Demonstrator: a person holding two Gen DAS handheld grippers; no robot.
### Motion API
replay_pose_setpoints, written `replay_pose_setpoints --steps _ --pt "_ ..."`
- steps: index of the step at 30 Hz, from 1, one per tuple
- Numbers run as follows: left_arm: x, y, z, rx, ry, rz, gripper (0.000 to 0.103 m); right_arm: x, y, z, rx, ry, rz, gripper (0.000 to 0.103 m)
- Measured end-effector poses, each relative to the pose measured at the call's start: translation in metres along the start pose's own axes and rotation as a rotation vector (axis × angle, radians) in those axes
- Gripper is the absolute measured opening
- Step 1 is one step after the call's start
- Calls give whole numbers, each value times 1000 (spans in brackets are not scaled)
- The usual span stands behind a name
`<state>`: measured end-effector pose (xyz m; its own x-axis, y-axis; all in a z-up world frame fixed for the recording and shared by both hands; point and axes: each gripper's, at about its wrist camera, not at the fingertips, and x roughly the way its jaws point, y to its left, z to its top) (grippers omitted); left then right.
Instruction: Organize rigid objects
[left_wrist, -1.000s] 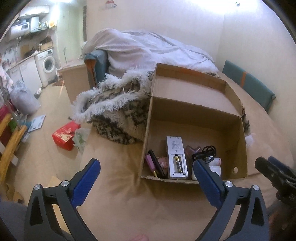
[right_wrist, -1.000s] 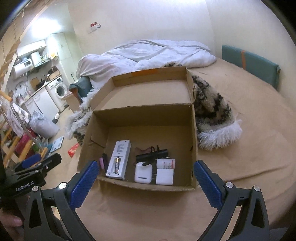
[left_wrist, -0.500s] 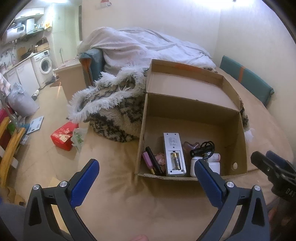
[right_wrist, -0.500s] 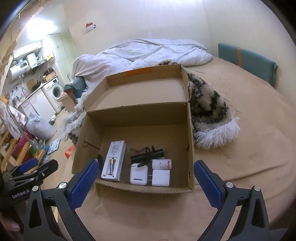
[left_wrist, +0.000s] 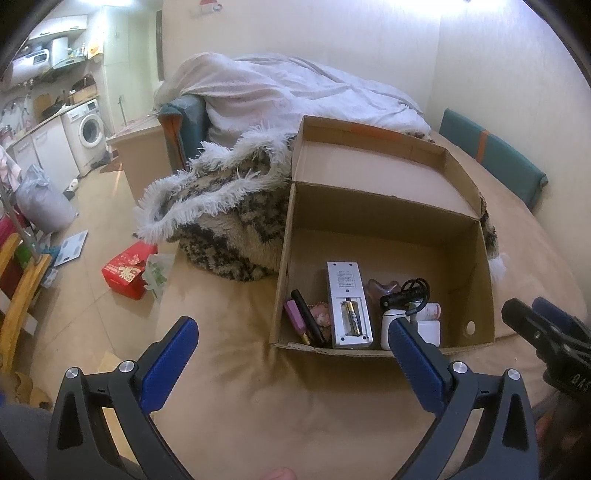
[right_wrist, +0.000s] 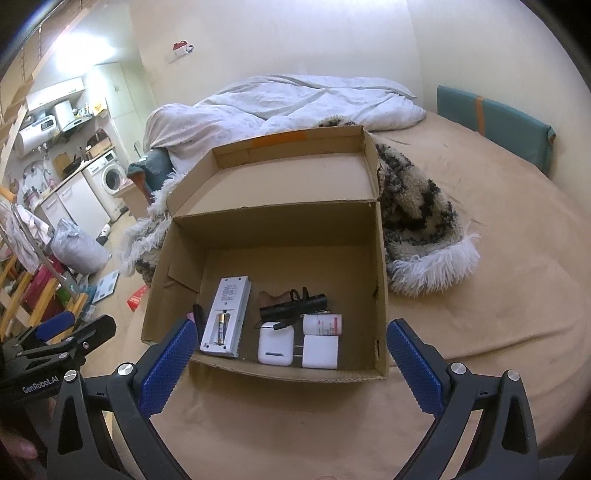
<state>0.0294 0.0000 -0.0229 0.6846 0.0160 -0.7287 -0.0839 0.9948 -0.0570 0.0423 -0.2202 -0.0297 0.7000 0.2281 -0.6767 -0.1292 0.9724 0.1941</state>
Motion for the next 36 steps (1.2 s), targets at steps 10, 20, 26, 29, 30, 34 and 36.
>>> replay_pose_setpoints --steps 10,20,26,29,30,34,36 --pt "0 1 0 0 -2 3 102 0 0 0 1 1 -1 103" --pt "-2 1 0 2 -8 10 102 0 0 -1 -1 1 -1 103" --pt "-2 1 0 1 -9 14 102 0 0 -1 1 1 -1 103" --pt "-2 0 0 1 -9 16 102 0 0 -1 0 2 0 103" --pt "-2 0 0 0 -8 15 102 0 1 -1 -1 2 0 103" --pt "-2 0 0 1 -9 16 102 0 1 -1 -5 1 1 103" --pt "-2 0 0 2 -10 18 102 -1 1 -1 -4 2 0 103"
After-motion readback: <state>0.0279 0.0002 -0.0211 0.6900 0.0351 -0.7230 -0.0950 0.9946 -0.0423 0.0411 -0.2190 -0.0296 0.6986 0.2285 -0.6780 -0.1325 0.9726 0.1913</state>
